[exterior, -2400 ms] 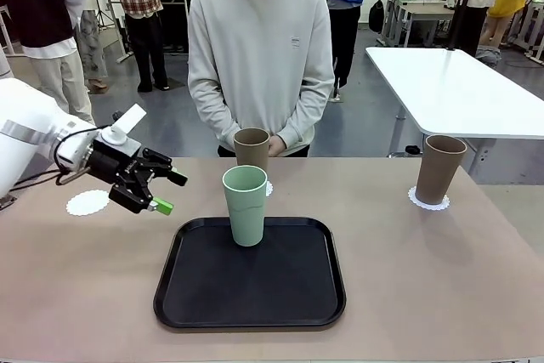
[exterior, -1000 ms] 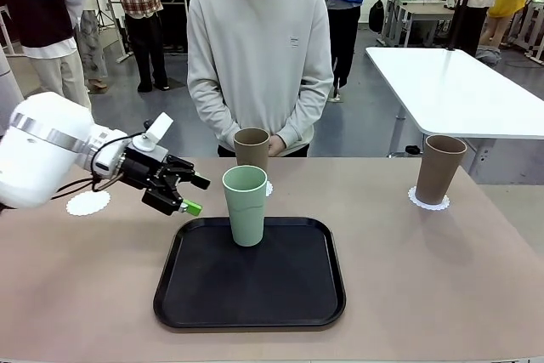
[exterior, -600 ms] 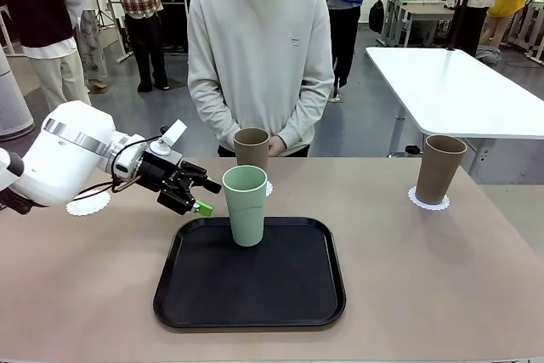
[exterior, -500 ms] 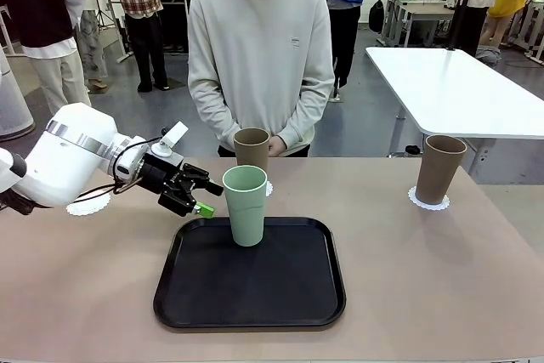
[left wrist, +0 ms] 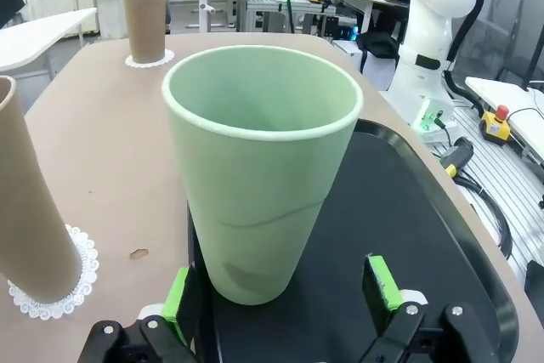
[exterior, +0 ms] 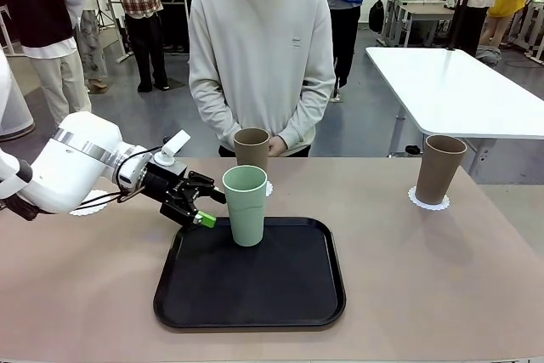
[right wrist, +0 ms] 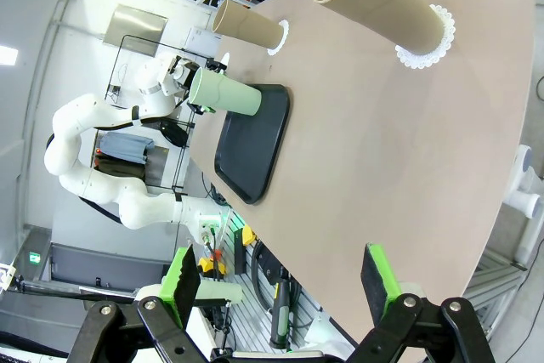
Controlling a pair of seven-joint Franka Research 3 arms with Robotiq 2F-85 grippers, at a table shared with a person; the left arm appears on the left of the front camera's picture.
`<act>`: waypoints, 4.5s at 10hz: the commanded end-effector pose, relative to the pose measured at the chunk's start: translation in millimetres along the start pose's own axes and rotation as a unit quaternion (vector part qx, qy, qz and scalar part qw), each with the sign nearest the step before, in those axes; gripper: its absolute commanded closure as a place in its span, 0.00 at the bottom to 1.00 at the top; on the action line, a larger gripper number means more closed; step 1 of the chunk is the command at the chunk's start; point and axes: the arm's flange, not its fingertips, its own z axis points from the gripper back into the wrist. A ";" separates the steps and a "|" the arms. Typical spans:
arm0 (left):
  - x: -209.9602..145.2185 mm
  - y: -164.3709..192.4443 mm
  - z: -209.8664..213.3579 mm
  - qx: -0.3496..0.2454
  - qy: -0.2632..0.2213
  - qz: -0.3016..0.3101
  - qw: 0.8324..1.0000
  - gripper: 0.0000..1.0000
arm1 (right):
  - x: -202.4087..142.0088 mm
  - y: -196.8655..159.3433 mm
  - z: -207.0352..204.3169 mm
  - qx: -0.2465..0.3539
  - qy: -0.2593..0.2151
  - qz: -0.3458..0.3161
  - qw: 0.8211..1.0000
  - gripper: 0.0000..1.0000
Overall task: Place coasters on the table and set cups on them.
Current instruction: Take one Reusable plastic cup from the Flat Tray and place it on a coaster set by the human.
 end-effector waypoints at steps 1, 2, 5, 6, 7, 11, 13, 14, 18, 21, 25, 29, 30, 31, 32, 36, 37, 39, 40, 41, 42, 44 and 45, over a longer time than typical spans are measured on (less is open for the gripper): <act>-1.2 7.2 -6.6 0.000 -0.012 -0.022 1.000 0.00 | -0.4 0.3 -0.8 0.000 -0.001 0.000 1.000 0.00; -0.5 8.7 -9.7 0.000 -0.013 -0.023 1.000 0.00 | -0.4 0.3 -0.8 0.000 -0.001 0.000 1.000 0.00; 2.7 9.3 -23.6 -0.009 -0.016 -0.029 0.999 0.00 | -0.4 0.3 -0.8 0.000 -0.001 0.000 1.000 0.00; 3.7 10.5 -26.9 -0.011 -0.017 -0.033 0.999 0.00 | -0.4 0.3 -0.8 0.000 -0.001 0.000 1.000 0.00; 3.3 11.8 -31.3 -0.006 -0.019 -0.034 0.999 0.00 | -0.4 0.3 -0.8 0.000 -0.001 0.000 1.000 0.00; 3.5 18.9 -47.7 -0.020 -0.019 -0.038 0.999 0.00 | -0.4 0.3 -0.8 0.000 -0.001 0.000 1.000 0.00; 3.9 22.7 -51.4 -0.020 -0.021 -0.040 0.999 0.00 | -0.4 0.3 -0.8 0.000 -0.001 0.000 1.000 0.00; 3.3 24.6 -54.0 -0.022 -0.024 -0.042 0.999 0.00 | -0.4 0.3 -0.8 0.000 -0.001 0.000 1.000 0.00; 0.4 38.9 -69.3 -0.031 -0.039 -0.044 0.998 0.00 | -0.4 0.3 -0.8 0.000 -0.001 0.000 1.000 0.00; 0.2 43.5 -76.7 -0.038 -0.051 -0.046 0.997 0.00 | -0.4 0.3 -0.8 0.000 -0.001 0.000 1.000 0.00; -0.4 41.6 -73.4 -0.046 -0.056 -0.063 0.995 1.00 | -0.4 0.3 -0.8 0.000 -0.001 0.000 1.000 0.00; 11.5 23.3 -59.8 -0.056 -0.051 -0.057 0.996 1.00 | -0.4 0.3 -0.8 0.000 -0.001 0.000 1.000 0.00; 31.9 8.5 -46.3 -0.053 -0.044 -0.035 0.997 1.00 | -0.4 0.3 -0.8 0.000 -0.001 0.000 1.000 0.00; 55.0 -7.5 -30.0 -0.038 -0.054 -0.046 0.997 1.00 | -0.4 0.3 -0.8 0.000 -0.001 0.000 1.000 0.00; 76.4 -19.2 -17.1 -0.030 -0.058 -0.043 0.997 1.00 | -0.4 0.3 -0.8 0.000 -0.001 0.000 1.000 0.00; 145.2 -43.5 23.5 0.017 -0.066 -0.034 0.997 1.00 | -0.4 0.3 -0.8 0.000 -0.001 0.000 1.000 0.00; 135.2 -32.3 16.0 -0.010 -0.049 -0.051 0.997 1.00 | -0.4 0.3 -0.8 0.000 -0.001 0.000 1.000 0.00; 153.6 -39.7 26.8 0.002 -0.052 -0.050 0.997 0.17 | -0.4 0.3 -0.8 0.000 -0.001 0.000 1.000 0.00; 130.8 -22.8 44.0 -0.009 -0.050 -0.055 0.997 0.17 | -0.4 0.3 -0.8 0.000 -0.001 0.000 1.000 0.00; 109.6 -5.9 75.2 0.005 -0.052 -0.044 0.998 0.17 | -0.4 0.3 -0.8 0.000 -0.001 0.000 1.000 0.00; 87.5 2.6 110.2 0.038 -0.044 -0.040 0.998 0.17 | -0.4 0.3 -0.8 0.000 -0.001 0.000 1.000 0.00; 44.4 6.8 184.4 0.114 -0.051 -0.034 0.992 0.17 | -0.4 0.3 -0.8 0.000 -0.001 0.000 1.000 0.00; 27.0 7.0 212.5 0.143 -0.058 -0.024 0.988 0.17 | -0.4 0.3 -0.8 0.000 -0.001 0.000 1.000 0.00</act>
